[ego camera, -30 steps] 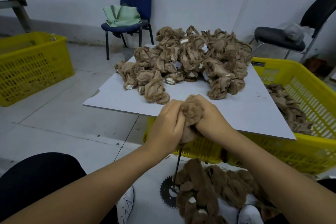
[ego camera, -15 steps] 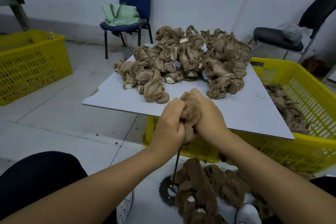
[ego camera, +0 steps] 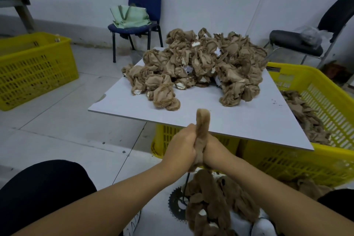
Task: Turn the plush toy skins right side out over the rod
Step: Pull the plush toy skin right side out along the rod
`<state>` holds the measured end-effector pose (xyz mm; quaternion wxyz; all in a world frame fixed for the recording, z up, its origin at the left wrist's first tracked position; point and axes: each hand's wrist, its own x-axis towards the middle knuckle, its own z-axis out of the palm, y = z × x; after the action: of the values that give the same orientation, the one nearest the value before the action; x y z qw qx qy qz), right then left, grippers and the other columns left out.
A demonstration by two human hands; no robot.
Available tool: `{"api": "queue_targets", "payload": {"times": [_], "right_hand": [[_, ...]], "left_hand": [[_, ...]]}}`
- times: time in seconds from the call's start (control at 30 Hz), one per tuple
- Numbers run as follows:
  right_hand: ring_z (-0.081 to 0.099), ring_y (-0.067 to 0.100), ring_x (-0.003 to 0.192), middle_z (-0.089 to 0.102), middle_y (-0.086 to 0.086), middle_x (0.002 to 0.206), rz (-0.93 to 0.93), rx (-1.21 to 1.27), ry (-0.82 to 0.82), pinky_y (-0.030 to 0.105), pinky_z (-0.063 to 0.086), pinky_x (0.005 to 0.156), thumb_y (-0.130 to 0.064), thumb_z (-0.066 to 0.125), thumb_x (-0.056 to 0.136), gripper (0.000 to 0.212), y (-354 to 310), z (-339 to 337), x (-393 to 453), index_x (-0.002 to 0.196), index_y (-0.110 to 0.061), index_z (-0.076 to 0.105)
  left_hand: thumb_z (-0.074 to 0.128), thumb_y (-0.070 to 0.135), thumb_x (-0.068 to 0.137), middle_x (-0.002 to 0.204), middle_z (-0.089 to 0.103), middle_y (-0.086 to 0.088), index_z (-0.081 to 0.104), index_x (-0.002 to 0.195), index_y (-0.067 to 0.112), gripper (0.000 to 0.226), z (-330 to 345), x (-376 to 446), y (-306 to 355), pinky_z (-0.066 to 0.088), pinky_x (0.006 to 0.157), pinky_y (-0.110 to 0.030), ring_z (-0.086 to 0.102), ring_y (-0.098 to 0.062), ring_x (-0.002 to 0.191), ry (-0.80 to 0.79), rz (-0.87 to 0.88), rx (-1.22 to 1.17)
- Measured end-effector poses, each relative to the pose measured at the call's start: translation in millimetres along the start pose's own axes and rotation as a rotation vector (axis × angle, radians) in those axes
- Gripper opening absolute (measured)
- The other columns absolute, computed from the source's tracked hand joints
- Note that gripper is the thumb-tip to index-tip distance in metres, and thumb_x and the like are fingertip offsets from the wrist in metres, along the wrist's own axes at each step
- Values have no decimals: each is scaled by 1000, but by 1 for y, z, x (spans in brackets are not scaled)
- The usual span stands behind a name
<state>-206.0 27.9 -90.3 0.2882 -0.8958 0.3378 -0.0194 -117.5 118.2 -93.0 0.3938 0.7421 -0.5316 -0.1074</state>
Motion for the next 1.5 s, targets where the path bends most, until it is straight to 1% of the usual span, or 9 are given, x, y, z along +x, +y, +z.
{"api": "queue_targets", "payload": {"times": [0.17,0.27,0.4,0.63,0.83,0.97,1.2,1.37,1.5], "right_hand": [[60,33,107,57,10,114,-212,288,7,56,53,87,0,71,72,63,-19,-55,-7,124,-25,46],[69,26,97,67,13,105,-392,500,51,43,60,77,5,76,73,56,-23,-83,-24,120,-18,55],[65,-15,73,70,-29,75,-219,577,116,5,48,61,1,78,77,42,-8,-74,-24,89,-36,61],[64,10,87,67,3,91,-113,510,-29,15,53,72,-1,68,90,10,3,-16,-22,100,-2,67],[62,14,119,67,0,128,-92,767,-110,29,54,98,6,70,85,54,6,-29,-29,133,-17,59],[48,5,131,44,-9,146,-217,919,311,22,51,94,0,69,74,86,-2,-58,-28,146,-34,37],[61,4,102,63,-11,110,-375,461,219,20,51,81,-23,55,74,47,-16,-68,-21,120,-33,54],[58,22,76,59,2,79,-162,296,39,31,45,62,-5,46,89,24,-11,-33,-14,76,-23,53],[60,25,71,61,8,73,-165,380,142,40,47,62,-7,45,78,18,-22,-42,-13,68,-19,53]], "left_hand": [[40,-1,76,99,61,-21,60,105,-5,35,-46,14,35,48,74,-54,57,-37,88,207,269,9],[43,-1,75,105,64,-21,63,111,-5,40,-71,27,58,50,76,-52,58,-38,95,198,443,130],[47,-8,88,95,63,-15,64,103,-2,23,-72,37,69,47,72,-49,58,-31,87,80,642,120],[66,74,70,104,57,16,53,113,34,60,-57,24,22,54,85,-37,56,-1,98,-19,22,-179],[81,53,58,93,73,8,63,98,23,52,-30,14,14,59,83,-38,70,-8,91,37,-47,-478],[79,49,67,89,64,2,60,92,21,42,-49,27,30,55,75,-49,63,-16,86,95,68,-198],[67,37,66,94,47,6,50,98,20,40,-50,45,35,46,65,-35,48,-16,90,6,248,184],[61,30,55,72,48,-13,42,75,4,38,-15,32,2,41,56,-44,49,-19,68,-200,-83,-230],[69,32,58,83,57,-17,45,94,9,49,-19,36,-1,49,63,-54,55,-24,72,-109,-41,-305]]}}
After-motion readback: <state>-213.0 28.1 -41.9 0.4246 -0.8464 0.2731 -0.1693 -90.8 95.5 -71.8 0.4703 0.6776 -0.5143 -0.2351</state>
